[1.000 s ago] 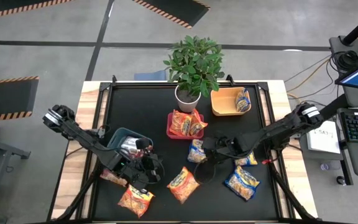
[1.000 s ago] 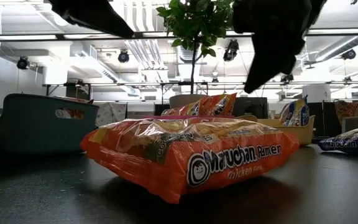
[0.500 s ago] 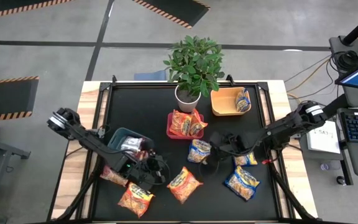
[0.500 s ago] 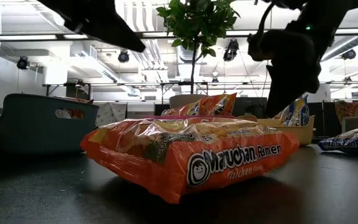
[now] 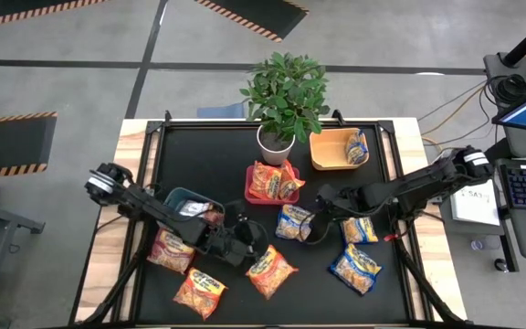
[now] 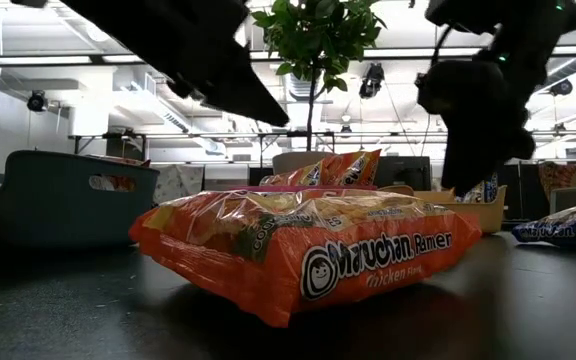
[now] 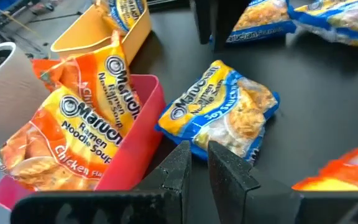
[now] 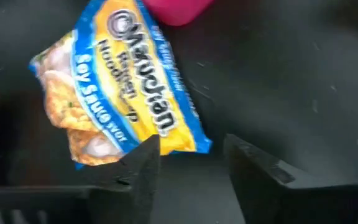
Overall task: Sort Maruchan noodles
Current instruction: Put the top left blue noodle pack into the yellow bin
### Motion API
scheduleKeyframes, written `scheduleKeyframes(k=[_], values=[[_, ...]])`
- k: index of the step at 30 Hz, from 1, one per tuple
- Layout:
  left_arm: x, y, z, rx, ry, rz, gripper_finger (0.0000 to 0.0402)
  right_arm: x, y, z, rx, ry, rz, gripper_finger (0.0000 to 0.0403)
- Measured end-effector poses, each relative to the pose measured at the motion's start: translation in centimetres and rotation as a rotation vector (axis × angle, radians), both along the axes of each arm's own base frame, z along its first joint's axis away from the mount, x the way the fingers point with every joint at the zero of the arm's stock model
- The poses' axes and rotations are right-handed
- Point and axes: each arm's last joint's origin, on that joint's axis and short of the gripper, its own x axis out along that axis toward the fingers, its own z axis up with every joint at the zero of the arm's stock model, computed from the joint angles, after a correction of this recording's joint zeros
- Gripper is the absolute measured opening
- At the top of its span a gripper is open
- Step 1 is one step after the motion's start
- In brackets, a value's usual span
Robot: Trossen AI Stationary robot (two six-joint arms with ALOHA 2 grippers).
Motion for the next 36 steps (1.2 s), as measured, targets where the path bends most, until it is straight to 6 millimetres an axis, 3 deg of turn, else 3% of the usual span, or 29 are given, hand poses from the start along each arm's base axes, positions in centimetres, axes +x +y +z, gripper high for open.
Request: scheduleKeyframes(k=[10, 15, 19, 27, 36], values=[[2.5, 1.1, -2.3, -0.024, -0.024, -0.066, 0.0037, -1.6, -0.2, -2.8, 0.175, -0.210, -0.109, 0.0258], [3.5, 1.7, -3.1, -0.039, -0.055, -0.096, 0.0037, -2.2, -0.3, -4.3, 0.219, -0.230, -0.153, 0.0298], [4.3, 2.2, -4.3, -0.057, -0.068, -0.101, 0.0037, -2.1, -0.3, -4.3, 0.221, -0.239, -0.150, 0.0323], [5.1, 2.8, -7.4, -0.088, -0.034, -0.103, 0.0037, -0.9, 0.0, -5.4, 0.208, -0.279, -0.113, 0.0338], [4.9, 2.9, -8.1, -0.123, -0.005, -0.072, 0.0037, 1.4, 0.6, -5.5, 0.209, -0.464, 0.020, 0.0327]])
